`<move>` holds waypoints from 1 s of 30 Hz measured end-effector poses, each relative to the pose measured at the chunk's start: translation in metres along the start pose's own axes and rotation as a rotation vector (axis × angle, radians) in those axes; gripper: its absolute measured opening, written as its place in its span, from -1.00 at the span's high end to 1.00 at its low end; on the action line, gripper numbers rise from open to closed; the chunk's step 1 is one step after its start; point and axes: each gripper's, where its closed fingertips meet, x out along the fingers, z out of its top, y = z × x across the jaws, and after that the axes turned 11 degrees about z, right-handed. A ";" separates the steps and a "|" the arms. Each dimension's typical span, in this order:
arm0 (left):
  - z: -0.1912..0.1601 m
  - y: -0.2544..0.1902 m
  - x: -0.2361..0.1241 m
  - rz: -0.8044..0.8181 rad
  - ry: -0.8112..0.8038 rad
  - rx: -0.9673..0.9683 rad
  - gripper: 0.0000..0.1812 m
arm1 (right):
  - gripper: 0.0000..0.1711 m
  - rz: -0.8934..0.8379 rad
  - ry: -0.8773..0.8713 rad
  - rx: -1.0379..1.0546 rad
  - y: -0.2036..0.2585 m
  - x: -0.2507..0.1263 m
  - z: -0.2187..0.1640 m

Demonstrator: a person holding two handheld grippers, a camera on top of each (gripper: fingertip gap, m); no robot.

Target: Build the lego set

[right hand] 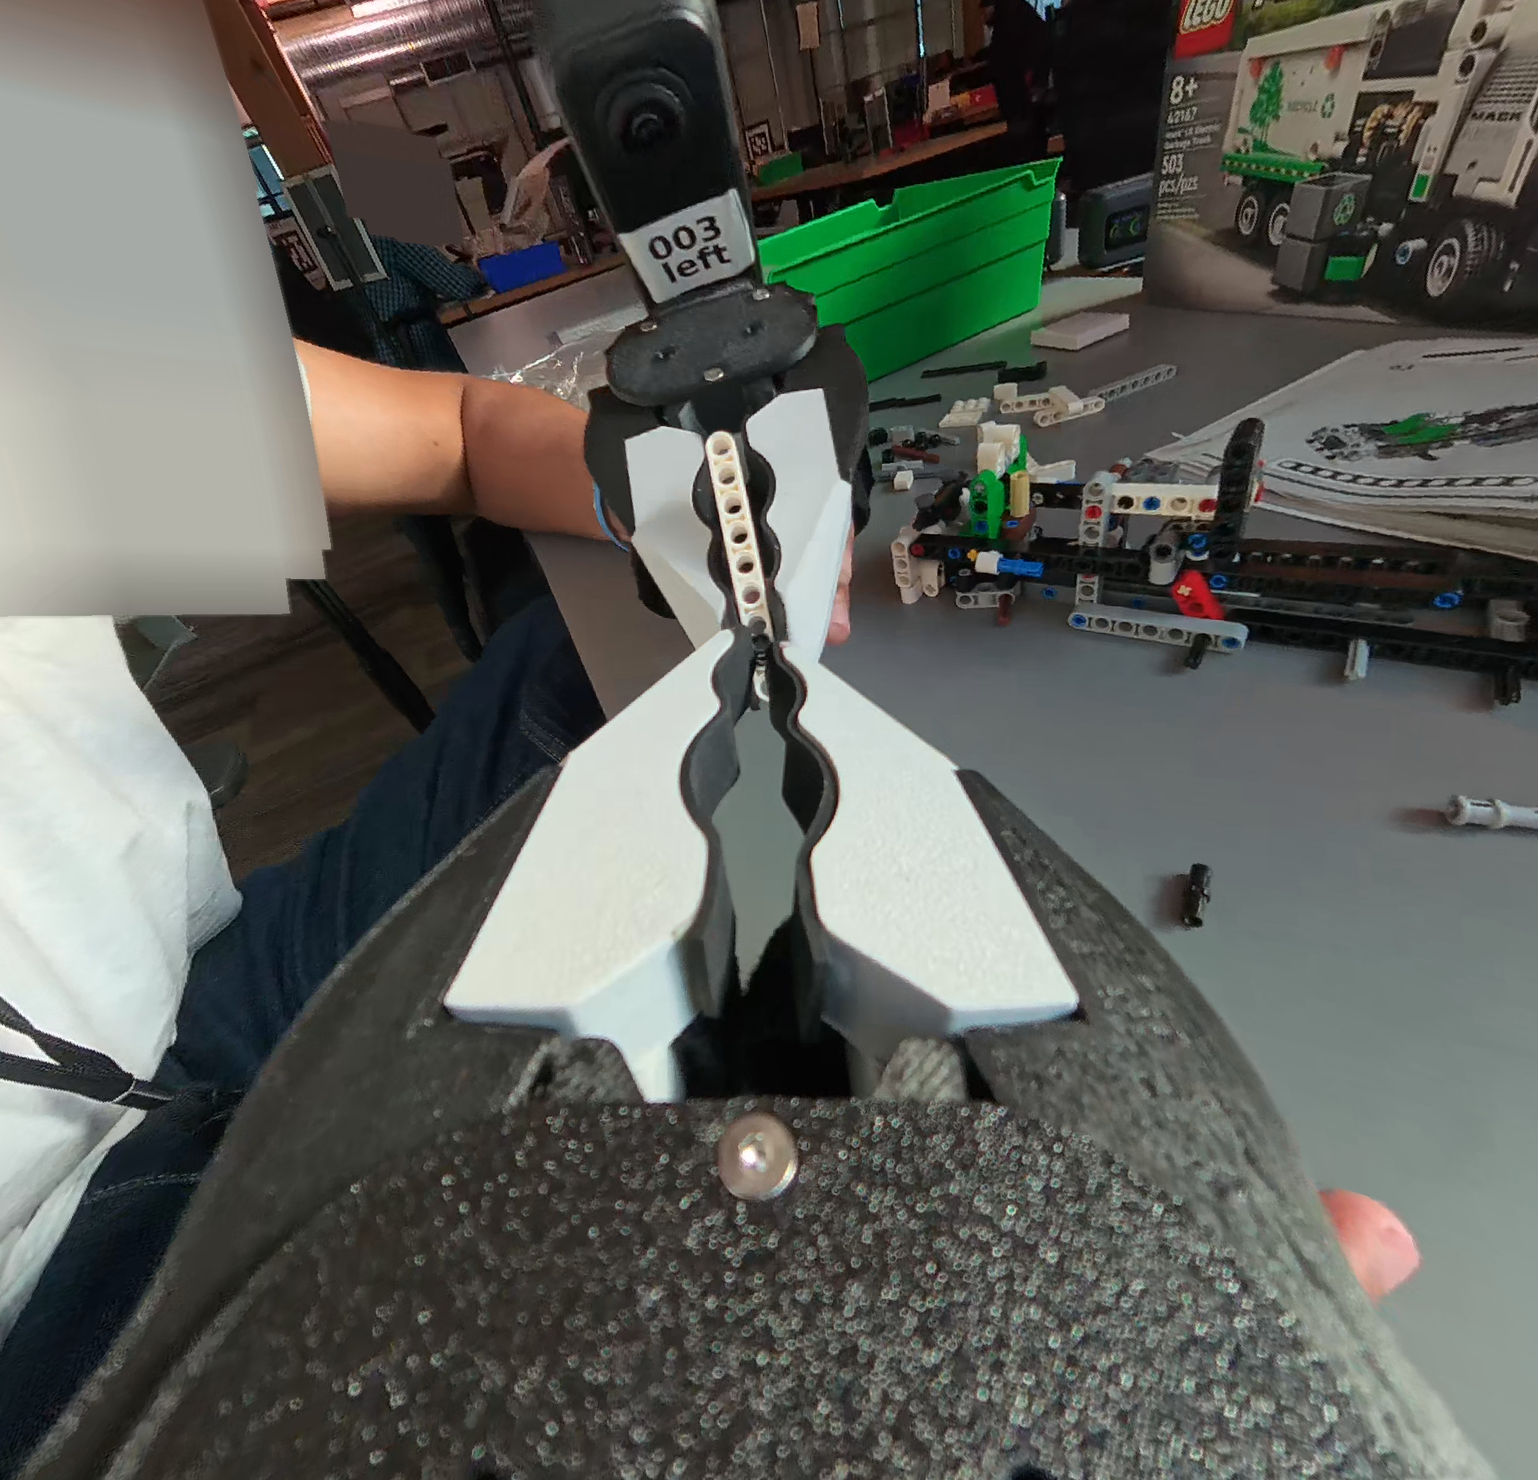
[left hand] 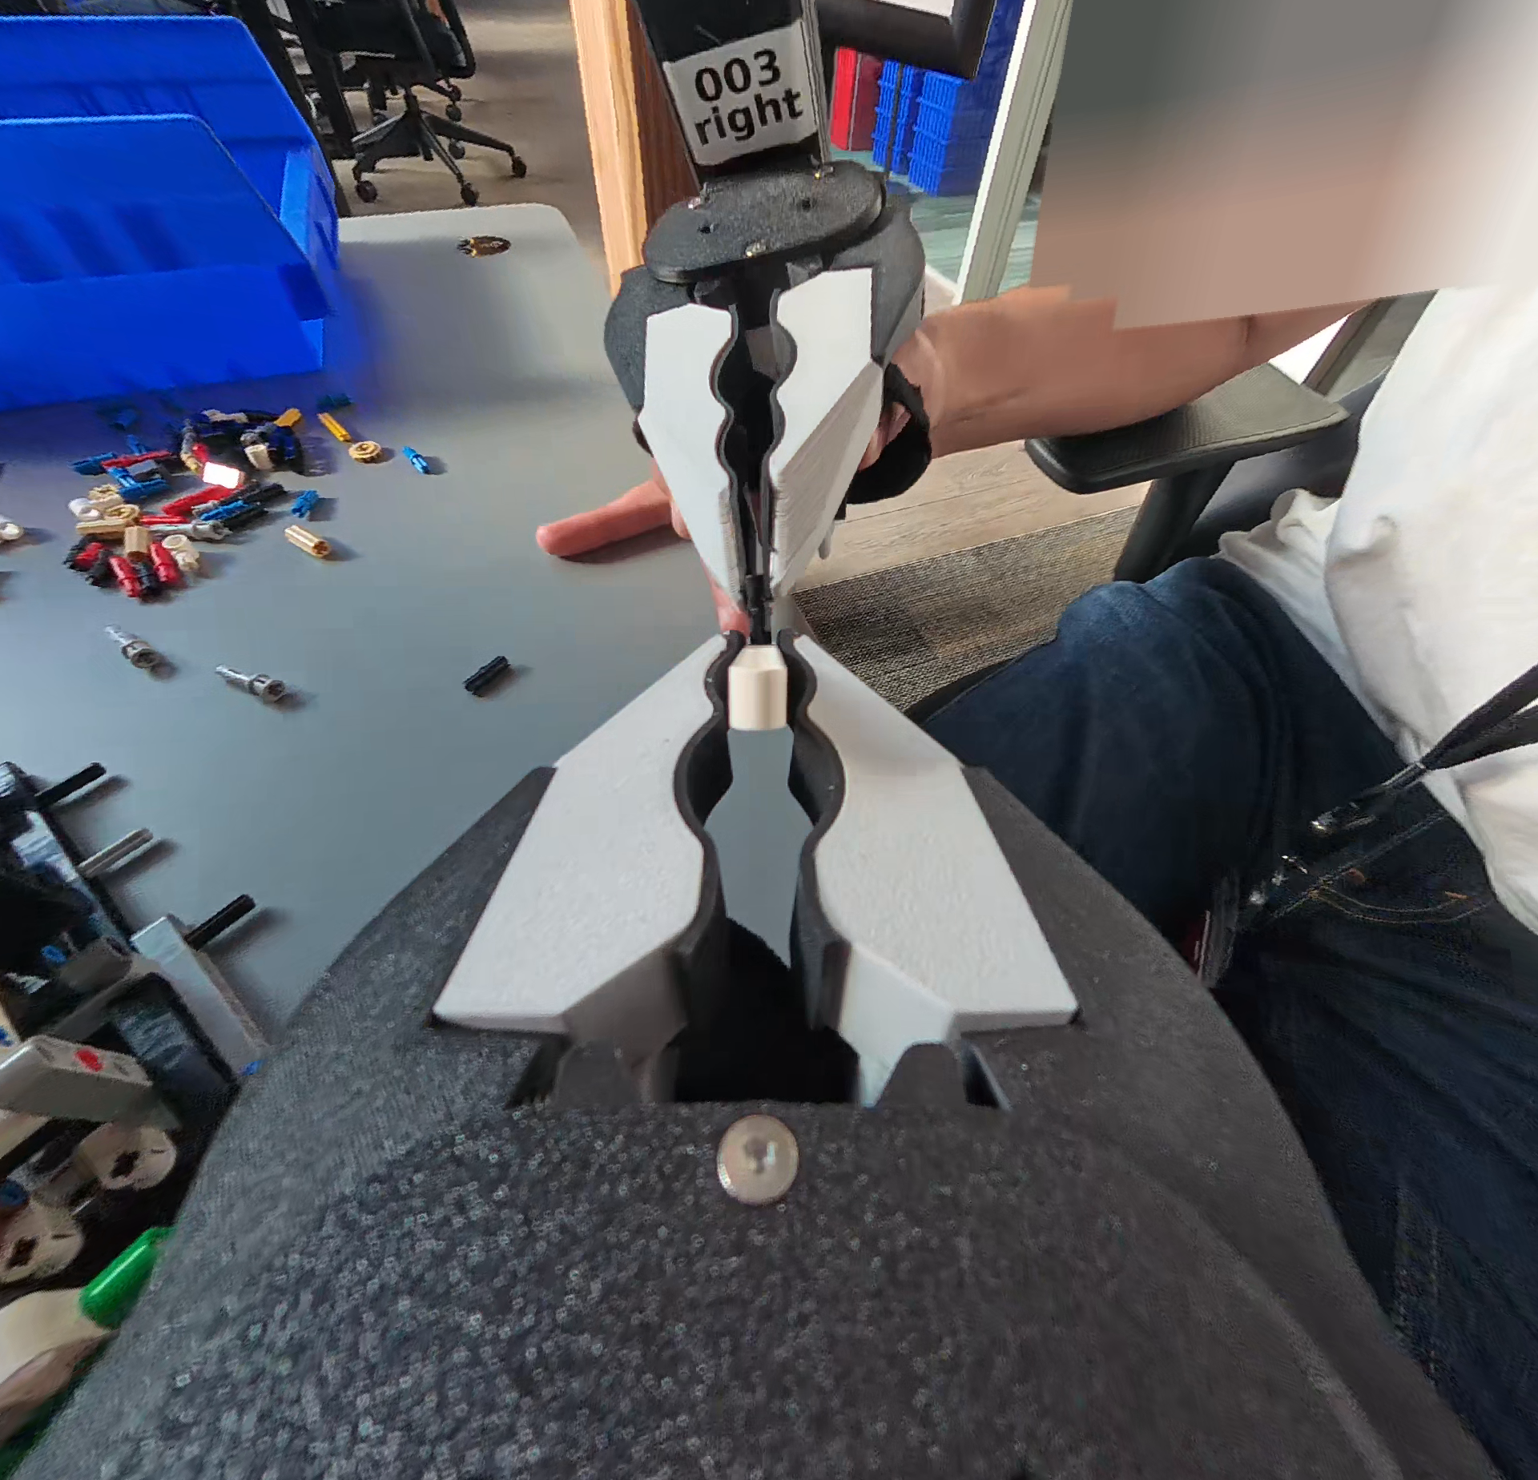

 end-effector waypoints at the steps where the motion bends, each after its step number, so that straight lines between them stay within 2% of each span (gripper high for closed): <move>1: 0.002 -0.001 -0.001 -0.021 -0.008 -0.018 0.93 | 0.98 0.010 -0.007 0.000 0.001 0.000 0.001; 5: 0.007 -0.006 -0.005 -0.101 -0.038 -0.076 0.93 | 0.98 0.031 -0.034 -0.048 0.007 0.001 0.005; 13: 0.006 -0.008 -0.007 -0.125 -0.029 -0.083 0.94 | 0.98 0.048 -0.005 -0.033 0.008 0.002 0.001; 30: -0.008 -0.010 0.001 -0.062 0.054 0.005 0.93 | 0.98 0.026 0.093 -0.028 0.005 0.006 -0.013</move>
